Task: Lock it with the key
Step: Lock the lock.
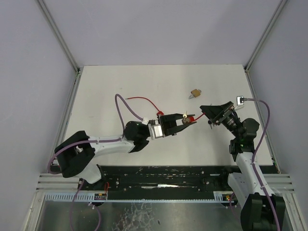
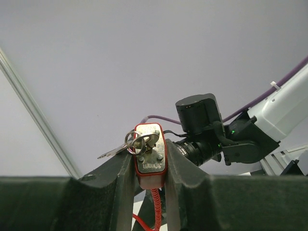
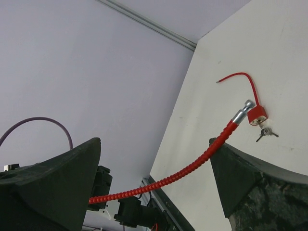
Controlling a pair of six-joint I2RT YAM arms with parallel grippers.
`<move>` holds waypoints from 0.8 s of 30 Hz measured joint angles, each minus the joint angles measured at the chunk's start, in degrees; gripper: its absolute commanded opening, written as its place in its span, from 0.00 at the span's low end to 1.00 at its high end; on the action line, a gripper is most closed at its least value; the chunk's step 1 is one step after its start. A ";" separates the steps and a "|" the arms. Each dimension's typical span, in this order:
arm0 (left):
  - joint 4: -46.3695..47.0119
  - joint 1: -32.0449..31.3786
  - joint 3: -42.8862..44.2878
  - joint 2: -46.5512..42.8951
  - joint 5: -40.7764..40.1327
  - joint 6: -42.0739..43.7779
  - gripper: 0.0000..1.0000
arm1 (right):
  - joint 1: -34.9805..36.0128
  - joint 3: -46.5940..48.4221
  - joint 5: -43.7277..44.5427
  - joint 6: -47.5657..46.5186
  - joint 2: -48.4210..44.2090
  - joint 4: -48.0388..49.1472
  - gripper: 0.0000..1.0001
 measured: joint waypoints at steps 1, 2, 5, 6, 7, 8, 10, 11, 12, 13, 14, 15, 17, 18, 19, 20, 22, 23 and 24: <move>0.35 -0.13 0.15 0.39 -0.28 0.00 0.00 | -0.04 -0.31 0.07 0.31 -0.44 0.81 1.00; 0.76 -0.22 0.39 0.81 -0.63 0.00 0.00 | -0.04 -0.59 0.07 0.50 -0.76 1.38 1.00; 1.46 -0.61 1.40 1.86 -1.64 0.00 0.00 | -0.11 -0.81 0.11 0.94 -0.94 2.45 1.00; 1.70 -0.76 1.64 2.10 -2.03 0.00 0.00 | -0.17 -0.85 0.11 1.09 -0.94 2.80 1.00; 1.86 -0.85 1.77 2.27 -2.27 0.00 0.00 | -0.26 -0.90 0.13 1.27 -0.94 3.28 1.00; 2.08 -0.94 1.77 2.40 -2.38 0.00 0.00 | -0.46 -0.94 0.15 1.40 -0.94 3.72 1.00; 2.14 -1.16 1.77 2.56 -2.43 0.00 0.00 | -0.83 -1.03 0.20 1.81 -0.94 4.55 1.00; 2.19 -1.29 1.77 2.64 -2.40 -0.02 0.00 | -1.11 -1.14 0.26 1.99 -0.94 5.07 0.98; 2.19 -1.38 1.77 2.67 -2.40 0.00 0.00 | -1.40 -1.16 0.42 2.21 -0.94 5.42 0.96; 2.19 -1.46 1.77 2.69 -2.40 -0.02 0.00 | -1.66 -1.18 0.46 2.40 -0.92 5.77 0.94; 2.21 -1.51 1.75 2.69 -2.40 -0.02 0.00 | -1.81 -1.18 0.55 2.56 -0.90 6.03 0.92; 2.29 -1.55 1.75 2.69 -2.40 -0.04 0.00 | -1.99 -1.18 0.55 2.69 -0.87 6.23 0.89; 2.54 -1.60 1.66 2.71 -2.43 -0.07 0.00 | -2.12 -1.18 0.55 2.99 -0.81 6.49 0.82; 2.56 -1.62 1.64 2.75 -2.40 -0.11 0.00 | -2.16 -1.18 0.55 3.06 -0.66 6.71 0.78; 2.67 -1.64 1.62 2.84 -2.43 -0.31 0.00 | -2.19 -1.18 0.55 3.08 -0.46 6.95 0.75; 2.97 -1.64 1.51 2.97 -2.47 -0.44 0.00 | -2.25 -1.18 0.55 3.06 -0.24 7.19 0.68; 3.28 -1.66 1.11 3.21 -2.64 -0.72 0.00 | -2.34 -1.18 0.57 2.82 0.00 7.58 0.46; 3.37 -1.68 0.90 3.30 -2.80 -0.87 0.00 | -2.34 -1.18 0.57 2.75 0.07 7.76 0.35; 3.37 -1.70 0.59 3.37 -2.97 -1.27 0.00 | -2.34 -1.18 0.57 2.51 0.09 7.82 0.24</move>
